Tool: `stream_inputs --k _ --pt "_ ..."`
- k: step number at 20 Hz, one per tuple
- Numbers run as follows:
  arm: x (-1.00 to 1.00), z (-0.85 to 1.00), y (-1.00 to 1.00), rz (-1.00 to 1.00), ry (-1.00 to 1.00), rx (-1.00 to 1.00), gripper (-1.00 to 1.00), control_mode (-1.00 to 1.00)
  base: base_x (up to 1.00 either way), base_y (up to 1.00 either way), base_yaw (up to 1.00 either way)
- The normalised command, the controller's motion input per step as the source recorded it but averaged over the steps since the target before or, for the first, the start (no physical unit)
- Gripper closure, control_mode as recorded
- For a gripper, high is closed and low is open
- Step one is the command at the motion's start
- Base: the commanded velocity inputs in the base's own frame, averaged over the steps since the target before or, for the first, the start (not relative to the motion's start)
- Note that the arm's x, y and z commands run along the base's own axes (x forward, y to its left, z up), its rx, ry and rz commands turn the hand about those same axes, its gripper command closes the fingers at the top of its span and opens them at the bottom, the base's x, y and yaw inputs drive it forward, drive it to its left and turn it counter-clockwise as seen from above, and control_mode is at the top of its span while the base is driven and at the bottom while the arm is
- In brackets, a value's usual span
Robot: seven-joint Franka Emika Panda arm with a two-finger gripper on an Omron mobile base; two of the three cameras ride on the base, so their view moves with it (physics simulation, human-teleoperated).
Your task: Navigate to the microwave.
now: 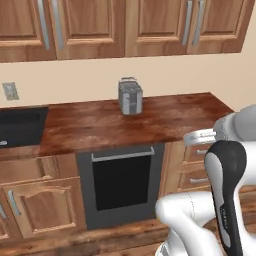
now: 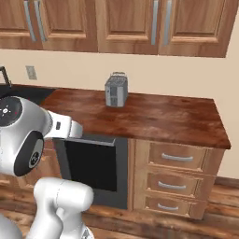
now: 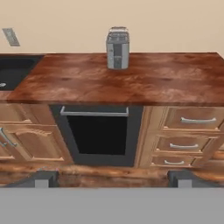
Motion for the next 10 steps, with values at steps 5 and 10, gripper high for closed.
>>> stream_inputs --k 5,10 --pt "0.0 0.0 0.0 0.0 0.0 0.0 -1.0 1.0 -0.62 1.0 0.11" --pt "0.0 0.0 0.0 0.0 0.0 0.0 -1.0 1.0 -0.28 1.0 0.47"
